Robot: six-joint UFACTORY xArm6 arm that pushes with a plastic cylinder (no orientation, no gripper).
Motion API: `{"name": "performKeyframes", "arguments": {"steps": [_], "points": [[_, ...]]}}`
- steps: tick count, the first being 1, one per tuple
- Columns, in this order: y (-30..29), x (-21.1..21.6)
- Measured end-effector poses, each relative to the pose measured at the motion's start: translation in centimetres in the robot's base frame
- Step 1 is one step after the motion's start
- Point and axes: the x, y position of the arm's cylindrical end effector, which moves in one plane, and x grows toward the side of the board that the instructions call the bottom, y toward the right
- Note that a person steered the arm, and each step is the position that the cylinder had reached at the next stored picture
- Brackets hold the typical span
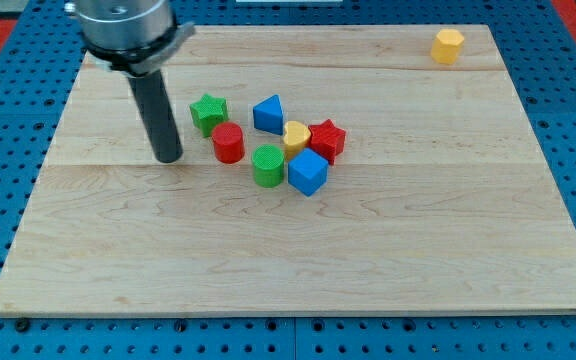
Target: Place the red circle towards the top left side of the green circle
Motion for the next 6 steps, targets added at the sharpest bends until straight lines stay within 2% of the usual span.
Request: {"name": "performKeyframes", "arguments": {"steps": [2, 3, 4, 6], "points": [[2.7, -3.6], [7.2, -1.7], [8.5, 0.2], [-0.2, -0.4]]}}
